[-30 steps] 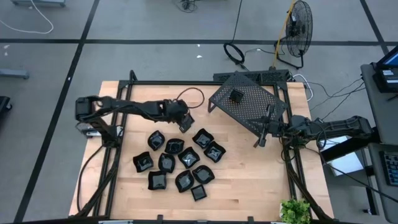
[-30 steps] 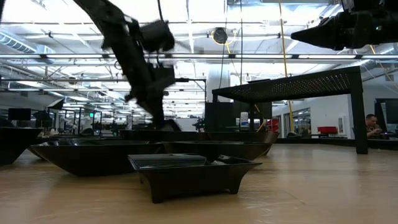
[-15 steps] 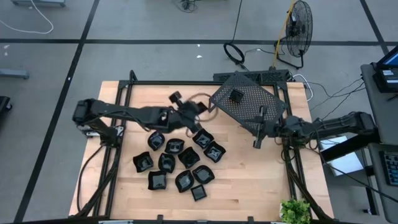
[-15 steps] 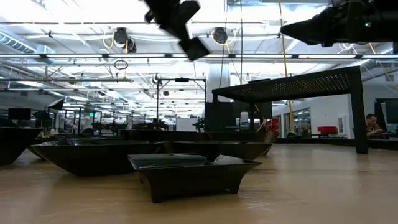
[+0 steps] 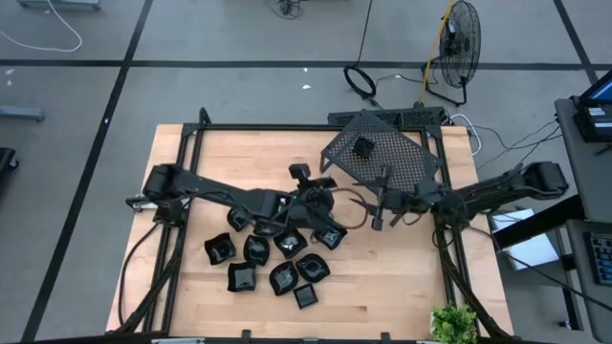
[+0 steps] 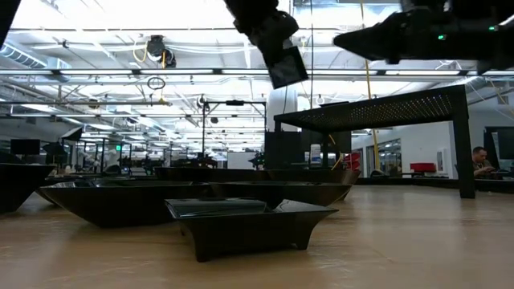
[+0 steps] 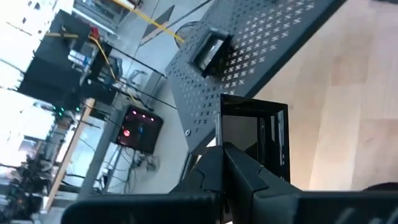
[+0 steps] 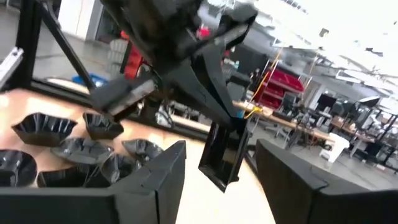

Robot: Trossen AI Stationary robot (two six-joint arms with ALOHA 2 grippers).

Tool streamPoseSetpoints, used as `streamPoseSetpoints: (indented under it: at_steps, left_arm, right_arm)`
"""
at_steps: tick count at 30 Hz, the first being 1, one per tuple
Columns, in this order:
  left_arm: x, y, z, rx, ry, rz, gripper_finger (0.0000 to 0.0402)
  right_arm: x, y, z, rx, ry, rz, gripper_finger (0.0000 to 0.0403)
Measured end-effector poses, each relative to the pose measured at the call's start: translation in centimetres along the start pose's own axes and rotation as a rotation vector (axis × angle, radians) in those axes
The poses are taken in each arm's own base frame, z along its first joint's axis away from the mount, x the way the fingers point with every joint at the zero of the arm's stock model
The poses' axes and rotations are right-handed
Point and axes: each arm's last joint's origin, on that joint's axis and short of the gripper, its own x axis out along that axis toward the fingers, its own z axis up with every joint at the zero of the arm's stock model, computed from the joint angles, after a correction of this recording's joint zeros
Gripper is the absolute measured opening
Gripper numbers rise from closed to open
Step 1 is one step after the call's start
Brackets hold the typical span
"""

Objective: Pick & Place Mini shaped plates
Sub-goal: Stack the black square plate on the square black plate on the shelf

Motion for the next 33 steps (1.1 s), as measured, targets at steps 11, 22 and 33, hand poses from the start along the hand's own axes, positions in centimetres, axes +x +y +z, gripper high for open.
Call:
streamPoseSetpoints:
  at_steps: [11,22,33]
  left_arm:
    - [-1.4,-1.0,0.4,0.041,-0.029,0.040,0.0008]
    - [-2.0,-1.4,0.4,0.023,-0.037,0.028,0.0006]
    - [-2.0,-1.5,0.3,0.010,-0.030,0.010,0.0005]
  right_arm:
    - [4.3,0.5,-1.3,0.057,0.112,0.000,0.0176]
    - [5.1,0.4,-1.5,0.059,0.112,-0.015,0.0156]
    - [5.1,0.3,-1.4,0.055,0.108,-0.048,0.0133]
